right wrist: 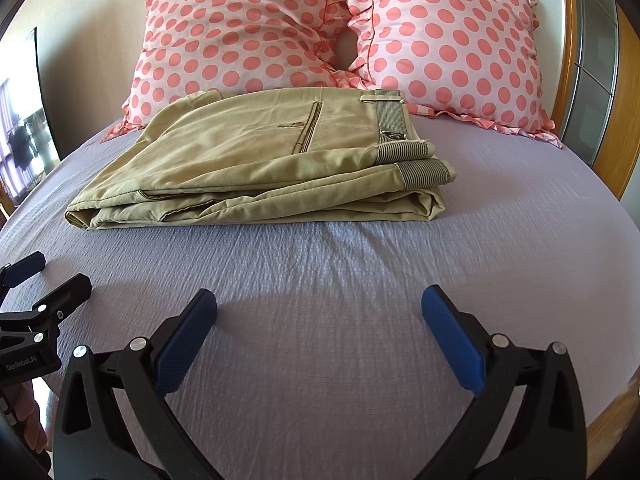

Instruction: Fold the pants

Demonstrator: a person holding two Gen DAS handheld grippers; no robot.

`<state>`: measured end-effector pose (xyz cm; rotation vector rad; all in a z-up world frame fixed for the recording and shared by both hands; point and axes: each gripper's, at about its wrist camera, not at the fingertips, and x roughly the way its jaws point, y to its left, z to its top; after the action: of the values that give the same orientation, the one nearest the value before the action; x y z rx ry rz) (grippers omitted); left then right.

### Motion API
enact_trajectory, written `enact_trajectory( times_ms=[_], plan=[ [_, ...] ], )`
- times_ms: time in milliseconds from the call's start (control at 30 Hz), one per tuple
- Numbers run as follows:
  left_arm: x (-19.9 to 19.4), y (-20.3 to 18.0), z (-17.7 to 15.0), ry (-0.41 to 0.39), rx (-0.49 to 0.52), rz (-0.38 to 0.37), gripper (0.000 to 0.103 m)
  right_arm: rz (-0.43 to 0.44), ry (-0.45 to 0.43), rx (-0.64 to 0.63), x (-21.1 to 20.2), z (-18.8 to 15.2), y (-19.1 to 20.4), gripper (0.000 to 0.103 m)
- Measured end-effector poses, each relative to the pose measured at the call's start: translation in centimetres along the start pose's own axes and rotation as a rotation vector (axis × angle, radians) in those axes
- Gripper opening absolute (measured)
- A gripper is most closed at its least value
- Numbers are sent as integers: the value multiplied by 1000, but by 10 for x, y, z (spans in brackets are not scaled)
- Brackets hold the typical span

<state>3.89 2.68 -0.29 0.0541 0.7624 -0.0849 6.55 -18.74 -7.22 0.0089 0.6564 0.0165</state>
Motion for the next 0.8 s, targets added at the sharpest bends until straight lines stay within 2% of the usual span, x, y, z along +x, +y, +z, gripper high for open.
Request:
enact_trajectory(
  times_ms=[800],
  plan=[
    [-1,-1,0,2,-3,2,101,-1,-1,1,0,0,0,102]
  ],
)
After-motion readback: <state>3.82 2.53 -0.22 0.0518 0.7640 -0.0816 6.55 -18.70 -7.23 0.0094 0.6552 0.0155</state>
